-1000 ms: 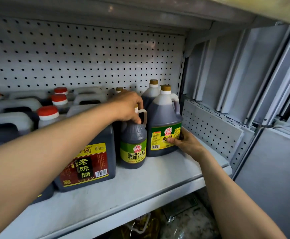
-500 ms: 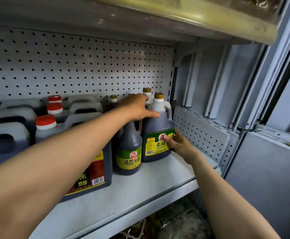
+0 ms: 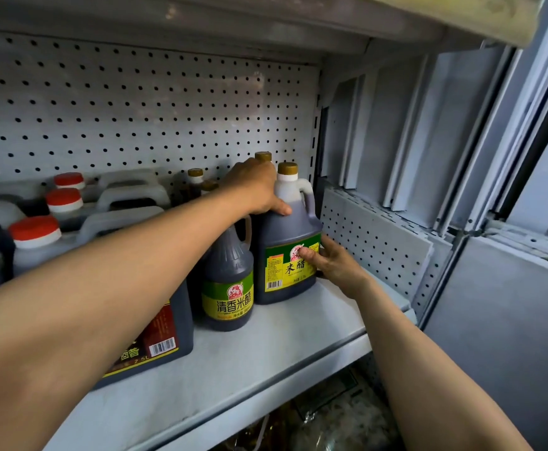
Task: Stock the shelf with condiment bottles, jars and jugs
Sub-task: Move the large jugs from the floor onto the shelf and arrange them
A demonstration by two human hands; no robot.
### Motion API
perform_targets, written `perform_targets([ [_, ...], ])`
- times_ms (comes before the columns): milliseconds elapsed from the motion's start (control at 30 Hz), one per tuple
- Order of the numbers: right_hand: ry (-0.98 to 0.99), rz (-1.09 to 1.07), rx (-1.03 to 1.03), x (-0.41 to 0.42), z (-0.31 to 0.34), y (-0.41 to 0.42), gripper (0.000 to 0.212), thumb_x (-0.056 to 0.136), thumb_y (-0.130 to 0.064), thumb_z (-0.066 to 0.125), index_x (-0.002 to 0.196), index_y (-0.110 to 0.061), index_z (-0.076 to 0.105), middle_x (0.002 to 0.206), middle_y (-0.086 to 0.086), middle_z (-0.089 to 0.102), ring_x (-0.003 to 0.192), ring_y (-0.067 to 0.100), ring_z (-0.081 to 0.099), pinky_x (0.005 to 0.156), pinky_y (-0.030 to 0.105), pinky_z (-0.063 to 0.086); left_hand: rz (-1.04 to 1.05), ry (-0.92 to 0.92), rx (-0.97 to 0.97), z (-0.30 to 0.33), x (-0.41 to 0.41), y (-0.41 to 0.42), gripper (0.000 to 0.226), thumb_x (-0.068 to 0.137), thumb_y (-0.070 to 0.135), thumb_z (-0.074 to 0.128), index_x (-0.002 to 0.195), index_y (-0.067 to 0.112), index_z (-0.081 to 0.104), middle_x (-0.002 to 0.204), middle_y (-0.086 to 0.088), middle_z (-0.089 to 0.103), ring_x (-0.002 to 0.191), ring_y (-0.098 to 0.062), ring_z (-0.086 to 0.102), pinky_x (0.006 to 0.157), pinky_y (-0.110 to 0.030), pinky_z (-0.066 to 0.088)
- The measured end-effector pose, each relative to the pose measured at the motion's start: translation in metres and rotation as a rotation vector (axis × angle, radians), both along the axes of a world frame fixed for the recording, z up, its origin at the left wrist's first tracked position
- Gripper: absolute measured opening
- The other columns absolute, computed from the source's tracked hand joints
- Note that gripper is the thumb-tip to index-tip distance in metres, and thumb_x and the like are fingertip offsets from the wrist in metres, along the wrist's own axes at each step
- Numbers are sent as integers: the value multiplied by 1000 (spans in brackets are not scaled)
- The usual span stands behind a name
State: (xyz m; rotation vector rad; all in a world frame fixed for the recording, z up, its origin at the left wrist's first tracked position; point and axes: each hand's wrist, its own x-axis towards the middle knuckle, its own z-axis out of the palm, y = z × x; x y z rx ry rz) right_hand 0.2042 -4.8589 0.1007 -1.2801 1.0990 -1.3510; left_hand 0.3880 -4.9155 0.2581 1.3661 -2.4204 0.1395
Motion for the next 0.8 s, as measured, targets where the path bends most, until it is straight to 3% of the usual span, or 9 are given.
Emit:
perform_targets([
  [267, 8, -60, 9, 1, 1, 4, 40, 89, -19, 70, 127, -14, 58, 107, 7, 76, 96, 20, 73, 72, 24, 58, -26, 10, -3, -2, 2, -3, 57, 65, 61, 80, 61, 22, 39, 72, 0, 44, 75, -22, 48, 66, -31, 34],
  [533, 69, -126, -2, 2, 2, 9, 47, 74, -30, 77, 118, -18, 64, 101, 7, 77, 92, 20, 75, 69, 22, 57, -54, -9, -6, 0, 3, -4, 55, 63, 60, 81, 62, 23, 40, 67, 5, 39, 73, -20, 46, 63, -30, 31],
  [800, 158, -155, 1, 2, -1, 9, 64, 67, -46, 80, 123, -22, 62, 108, 6, 75, 101, 23, 72, 91, 41, 57, -43, 5, 16, -1, 3, -7, 54, 63, 60, 82, 64, 23, 42, 66, 5, 43, 60, -9, 40, 51, -28, 27],
])
